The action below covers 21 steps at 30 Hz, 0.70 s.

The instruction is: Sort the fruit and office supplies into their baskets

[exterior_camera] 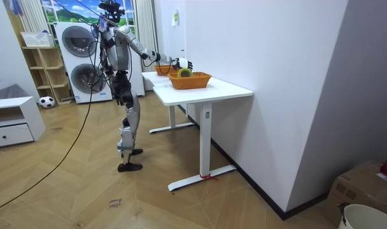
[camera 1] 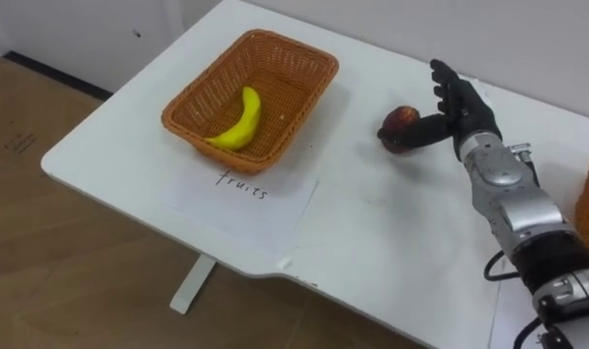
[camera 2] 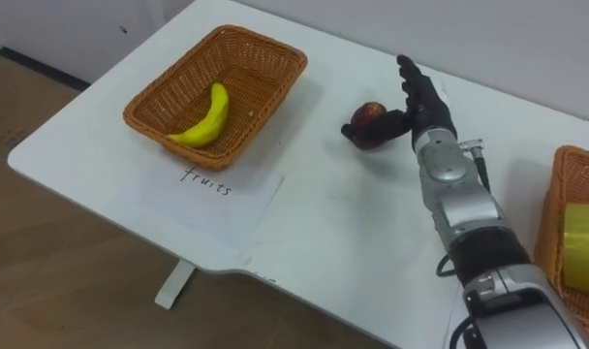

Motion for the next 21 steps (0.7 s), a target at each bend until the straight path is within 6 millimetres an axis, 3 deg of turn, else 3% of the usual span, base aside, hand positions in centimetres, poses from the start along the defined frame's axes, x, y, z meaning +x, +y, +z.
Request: perform_pose_trajectory(ticks=[13,21], right_arm=[[-0.25,-0.47,-0.80,-0.011,0.037,-0.014,0.00],[-0.28,-0.48,-0.88,-0.042,0.043,-0.001,0.00]], left_arm=[[-0.19,-0.27,-0.15,-0.007,0.017,-0.027,0.00],[-0.72,-0.44,-0.28,-0.030,0.041,-0.034,0.00]], waist=[[0.0,0.02,0.05],[0.0,-0.28,0.70]], left_leg=[[0.0,0.0,0.02,-0.3,0.1,0.00],[0.0,-0.1,-0.01,-0.6,0.2,-0.01]], right_leg=[[0.0,-0.3,0.00,0.00,-0.3,0.0],[0.0,-0.9,0.00,-0.04,-0.5,0.0]], base=[[0.00],[0.01]])
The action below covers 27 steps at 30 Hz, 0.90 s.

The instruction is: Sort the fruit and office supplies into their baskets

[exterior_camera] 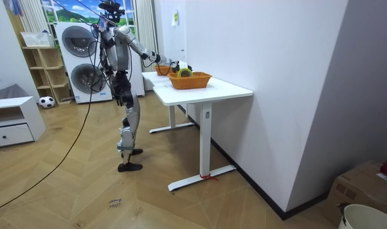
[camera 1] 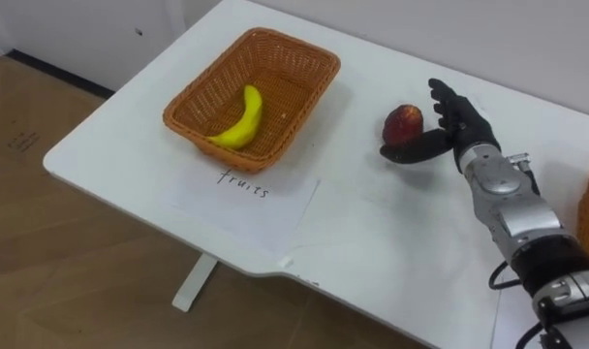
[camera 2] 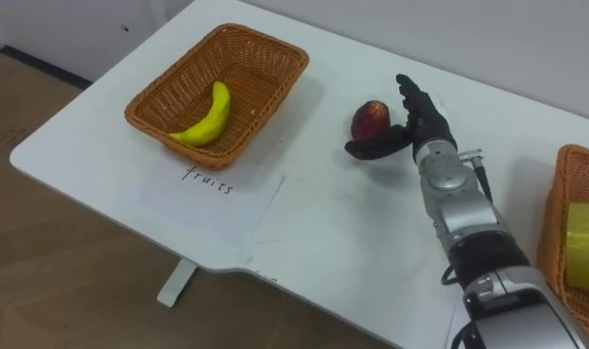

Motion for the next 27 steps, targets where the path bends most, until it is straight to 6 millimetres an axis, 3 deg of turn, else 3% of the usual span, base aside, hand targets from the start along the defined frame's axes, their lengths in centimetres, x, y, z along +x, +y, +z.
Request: perform_pose_trajectory(ticks=[9,27], right_arm=[[-0.02,0.03,-0.09,0.003,0.009,0.012,0.00],[-0.25,-0.24,-0.73,0.003,0.044,0.017,0.00]], left_arm=[[-0.13,-0.42,-0.14,-0.043,0.011,0.011,0.00],[-0.04,-0.59,-0.18,-0.069,0.020,-0.004,0.00]], waist=[[-0.1,-0.03,0.54],[0.1,0.00,0.01]], left_leg=[[0.0,-0.1,0.04,-0.4,0.0,-0.01],[0.0,0.0,0.09,-1.5,0.2,-0.02]], right_leg=[[0.1,-0.8,0.00,-0.03,-0.3,0.0],[0.2,-2.3,0.00,-0.15,-1.3,0.0]], base=[[0.00],[0.00]])
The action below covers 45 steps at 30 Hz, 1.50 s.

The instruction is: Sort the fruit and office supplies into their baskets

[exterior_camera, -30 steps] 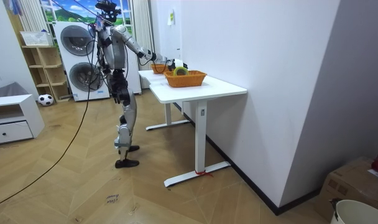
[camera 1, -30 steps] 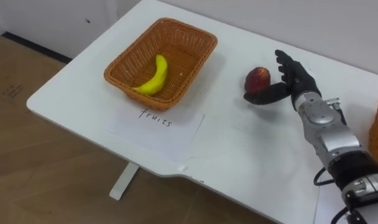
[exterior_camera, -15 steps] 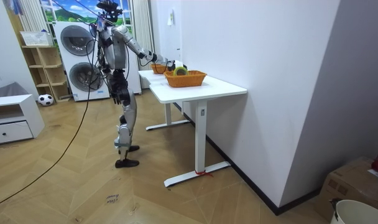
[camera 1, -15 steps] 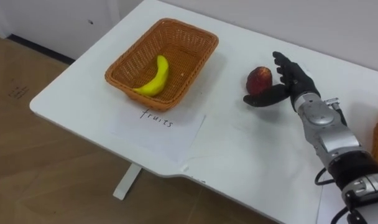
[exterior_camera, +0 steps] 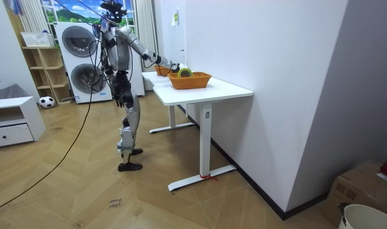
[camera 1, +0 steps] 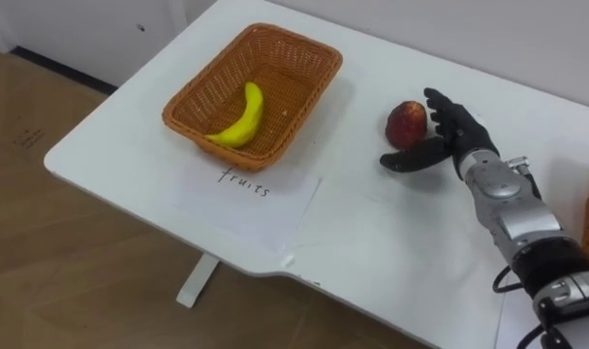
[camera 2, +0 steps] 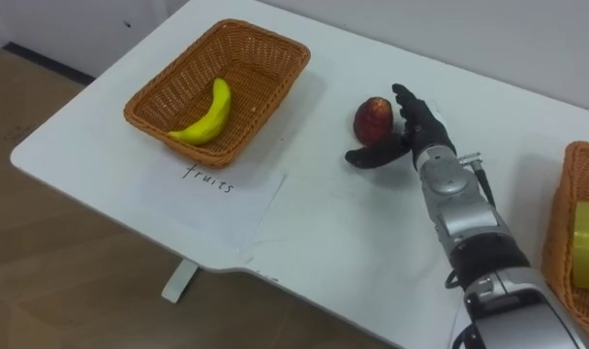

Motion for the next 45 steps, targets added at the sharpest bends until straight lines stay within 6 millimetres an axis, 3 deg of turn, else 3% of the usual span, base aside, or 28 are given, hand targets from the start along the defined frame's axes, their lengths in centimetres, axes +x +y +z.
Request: perform_pose_trajectory(ticks=[13,24,31,45], right_arm=[[0.3,-0.1,0.4,-0.034,-0.014,-0.005,0.00],[0.9,-0.3,1.2,-0.079,-0.031,-0.024,0.00],[1.4,-0.5,1.8,-0.083,-0.064,-0.054,0.00],[1.7,-0.6,2.3,-0.072,-0.094,-0.087,0.00]], left_arm=[[0.3,-0.2,0.0,-0.005,0.002,-0.026,0.00],[0.8,0.0,0.1,-0.008,-0.012,-0.019,0.00],[0.9,-0.2,0.1,-0.016,-0.017,-0.016,0.00],[1.5,-0.3,0.2,-0.033,-0.049,0.008,0.00]], waist=[[0.0,0.12,-1.24],[0.0,0.24,-1.30],[0.2,0.69,-0.70],[1.7,0.81,-0.96]], left_leg=[[0.0,-0.9,-0.04,-2.8,1.3,0.00],[0.1,-1.3,-0.09,-3.7,1.4,-0.11],[0.1,-1.3,-0.03,-4.3,1.3,-0.11],[0.1,-1.1,0.03,-5.4,1.3,-0.14]], right_leg=[[0.1,-0.6,-0.28,0.12,-1.9,0.2],[0.0,-0.7,-0.39,0.18,-2.7,0.2],[0.1,-1.0,-0.38,0.19,-3.4,0.2],[0.1,-1.0,-0.39,0.18,-4.5,0.2]], base=[[0.02],[0.01],[0.00],[0.00]])
